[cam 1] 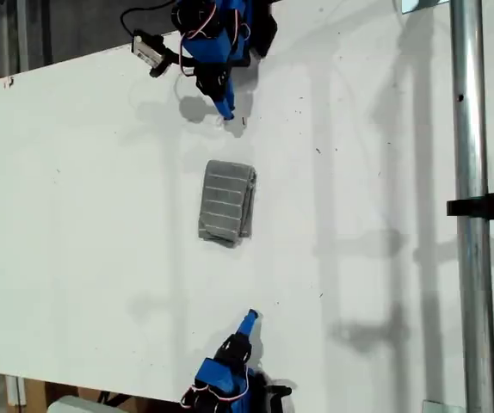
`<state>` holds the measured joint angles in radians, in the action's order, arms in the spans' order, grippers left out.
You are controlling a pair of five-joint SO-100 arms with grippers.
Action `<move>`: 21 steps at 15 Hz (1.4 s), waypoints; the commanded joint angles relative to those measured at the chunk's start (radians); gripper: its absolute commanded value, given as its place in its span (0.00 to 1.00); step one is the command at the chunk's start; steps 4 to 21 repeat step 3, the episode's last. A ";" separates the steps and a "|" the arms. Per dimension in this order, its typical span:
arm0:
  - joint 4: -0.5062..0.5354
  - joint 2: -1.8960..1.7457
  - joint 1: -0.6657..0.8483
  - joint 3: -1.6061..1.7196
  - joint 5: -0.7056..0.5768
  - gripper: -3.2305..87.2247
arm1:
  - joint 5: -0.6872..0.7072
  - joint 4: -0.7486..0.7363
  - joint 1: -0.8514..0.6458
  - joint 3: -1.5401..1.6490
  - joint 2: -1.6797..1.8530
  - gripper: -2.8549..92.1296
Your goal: Grasp corners of a towel and fold twice.
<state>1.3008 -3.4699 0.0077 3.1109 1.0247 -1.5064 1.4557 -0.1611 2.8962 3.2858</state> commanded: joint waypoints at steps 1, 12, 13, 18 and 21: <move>0.003 -0.005 -0.017 0.002 -0.009 0.17 | 0.015 0.009 -0.003 -0.009 -0.002 0.14; 0.003 -0.005 -0.015 0.002 -0.009 0.17 | 0.015 0.009 0.000 -0.009 -0.002 0.14; 0.003 -0.005 -0.015 0.002 -0.009 0.17 | 0.015 0.009 0.000 -0.009 -0.002 0.14; 0.003 -0.005 -0.015 0.002 -0.009 0.17 | 0.015 0.009 0.000 -0.009 -0.002 0.14; 0.003 -0.005 -0.015 0.002 -0.009 0.17 | 0.015 0.009 0.000 -0.009 -0.002 0.14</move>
